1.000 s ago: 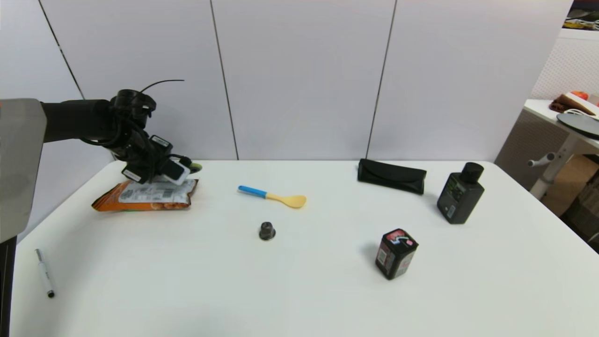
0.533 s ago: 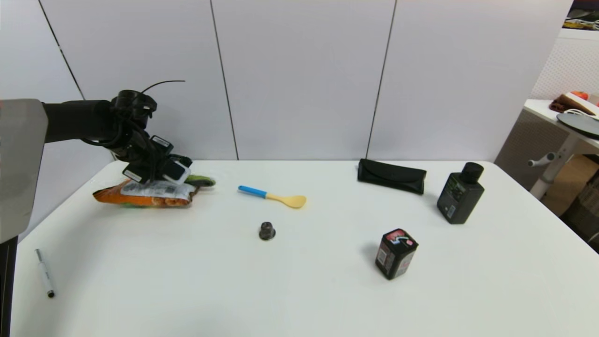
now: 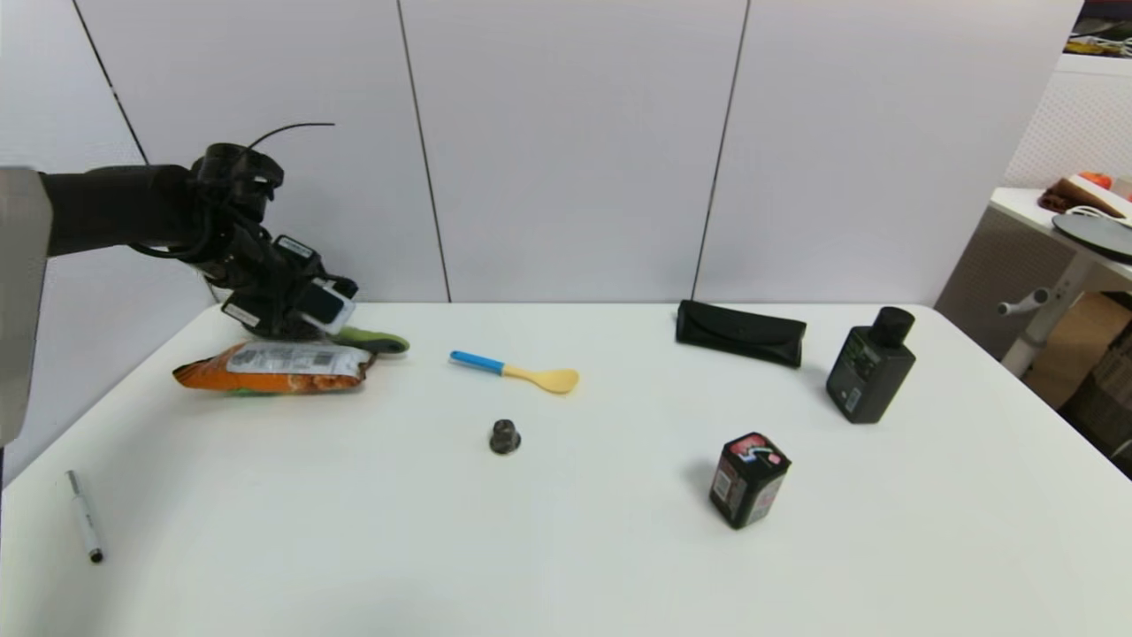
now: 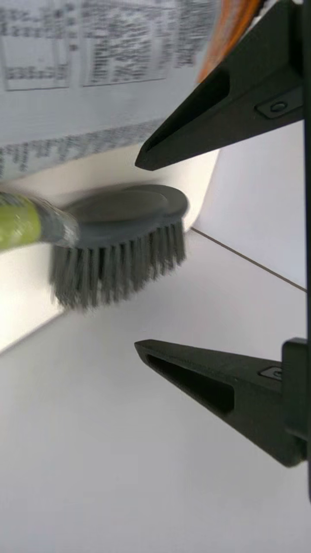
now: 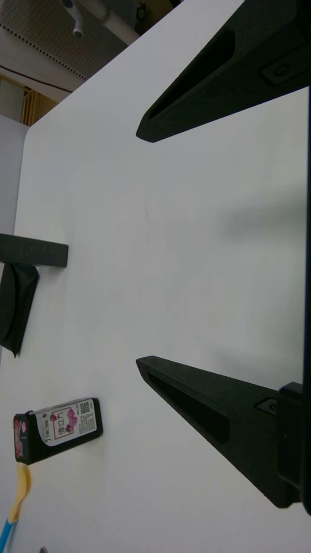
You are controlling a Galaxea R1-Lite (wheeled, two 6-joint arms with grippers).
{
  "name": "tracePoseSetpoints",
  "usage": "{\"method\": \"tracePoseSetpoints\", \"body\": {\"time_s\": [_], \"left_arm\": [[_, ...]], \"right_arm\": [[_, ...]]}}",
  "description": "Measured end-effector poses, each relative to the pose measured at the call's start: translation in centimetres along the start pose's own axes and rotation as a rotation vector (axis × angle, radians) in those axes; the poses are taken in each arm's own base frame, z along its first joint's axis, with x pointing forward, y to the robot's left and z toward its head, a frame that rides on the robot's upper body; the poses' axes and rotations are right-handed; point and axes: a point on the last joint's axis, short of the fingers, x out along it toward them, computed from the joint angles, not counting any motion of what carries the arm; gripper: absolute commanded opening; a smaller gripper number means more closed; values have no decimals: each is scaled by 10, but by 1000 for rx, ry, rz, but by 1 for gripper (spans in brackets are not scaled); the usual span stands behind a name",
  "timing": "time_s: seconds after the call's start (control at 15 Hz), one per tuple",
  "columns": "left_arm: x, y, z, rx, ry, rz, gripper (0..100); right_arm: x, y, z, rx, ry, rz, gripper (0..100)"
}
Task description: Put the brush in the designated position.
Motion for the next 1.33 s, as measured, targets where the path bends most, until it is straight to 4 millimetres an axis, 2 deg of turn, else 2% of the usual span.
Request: {"method": "tracePoseSetpoints", "body": {"time_s": [0.2, 0.47, 0.67, 0.87, 0.93, 1.07, 1.2, 1.33], "left_arm": [[-60, 15, -3, -53, 38, 109, 100], [-175, 21, -9, -318, 128, 336, 100], [-264, 6, -12, -648, 188, 532, 100], [-334, -22, -11, -981, 222, 712, 100], [-348, -32, -9, -1079, 200, 749, 100], [-358, -56, 2, -1274, 129, 770, 100], [-358, -83, 16, -1442, 54, 768, 100], [-346, -118, 34, -1577, -7, 735, 100]], "right_arm": [[0, 0, 0, 0, 0, 0, 100], [0, 0, 0, 0, 0, 0, 100], [0, 0, 0, 0, 0, 0, 100], [0, 0, 0, 0, 0, 0, 100], [0, 0, 0, 1, 0, 0, 100], [0, 0, 0, 0, 0, 0, 100], [0, 0, 0, 0, 0, 0, 100], [0, 0, 0, 0, 0, 0, 100]]}}
